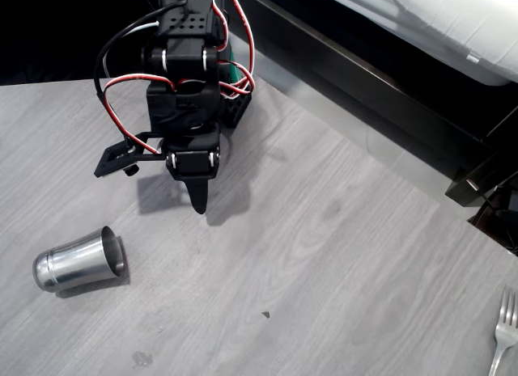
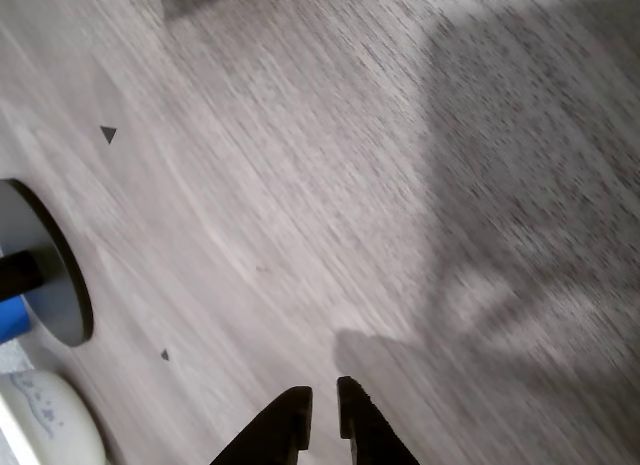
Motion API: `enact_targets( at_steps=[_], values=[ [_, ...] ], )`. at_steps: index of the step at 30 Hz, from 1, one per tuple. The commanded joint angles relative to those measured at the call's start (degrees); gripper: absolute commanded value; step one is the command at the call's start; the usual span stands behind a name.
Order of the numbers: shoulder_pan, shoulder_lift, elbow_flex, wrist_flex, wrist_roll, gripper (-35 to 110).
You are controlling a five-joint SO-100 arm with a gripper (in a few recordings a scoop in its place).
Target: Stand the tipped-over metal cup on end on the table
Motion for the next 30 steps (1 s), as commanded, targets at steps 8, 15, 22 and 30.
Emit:
enact_targets(
  at_steps=[8,15,22,30],
  values=[
    [0.88,1.58,-2.46,-0.53,-3.43,0],
    [4.75,-31.90,-42.89,1.41,-6.94,0],
    [17.49,-63.81,-71.28,3.60,-18.72,0],
    [29.88,-81.74,-72.33,4.22,-33.57,11]
  ],
)
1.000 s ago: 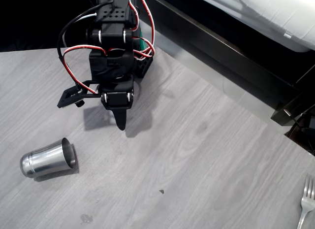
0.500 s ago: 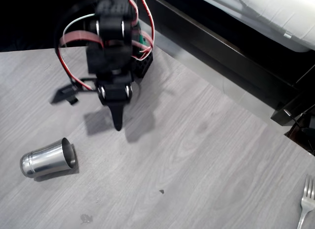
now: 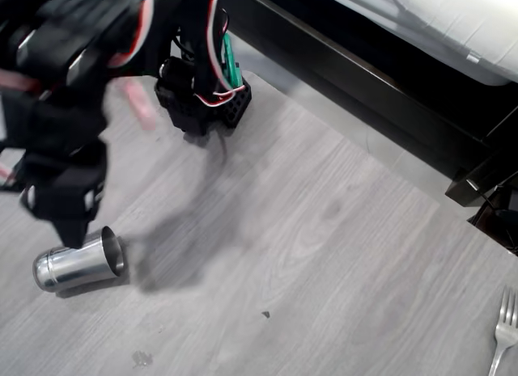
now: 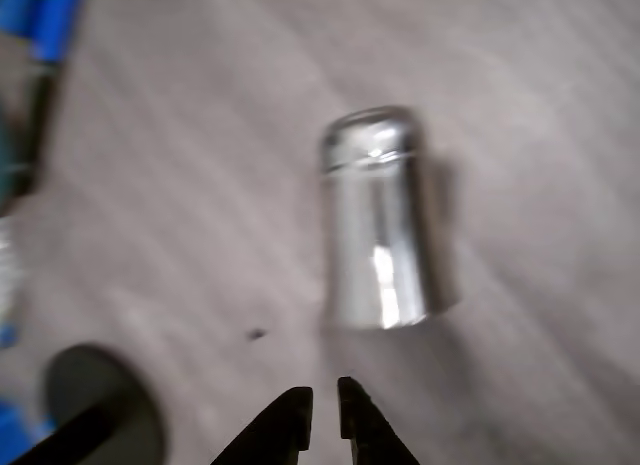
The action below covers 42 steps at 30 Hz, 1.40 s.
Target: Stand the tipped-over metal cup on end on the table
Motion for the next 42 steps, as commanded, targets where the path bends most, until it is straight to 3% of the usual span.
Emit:
enact_targets(
  at_steps=[1,11,18,42],
  values=[
    [3.52,-3.69,-2.81,-0.26,-4.66,13],
    [9.14,-6.86,-8.70,1.58,-12.66,35],
    [12.66,-14.24,-8.70,0.97,-19.69,35],
    [11.16,-34.45,-15.91,-5.80,-18.37,33]
  ],
)
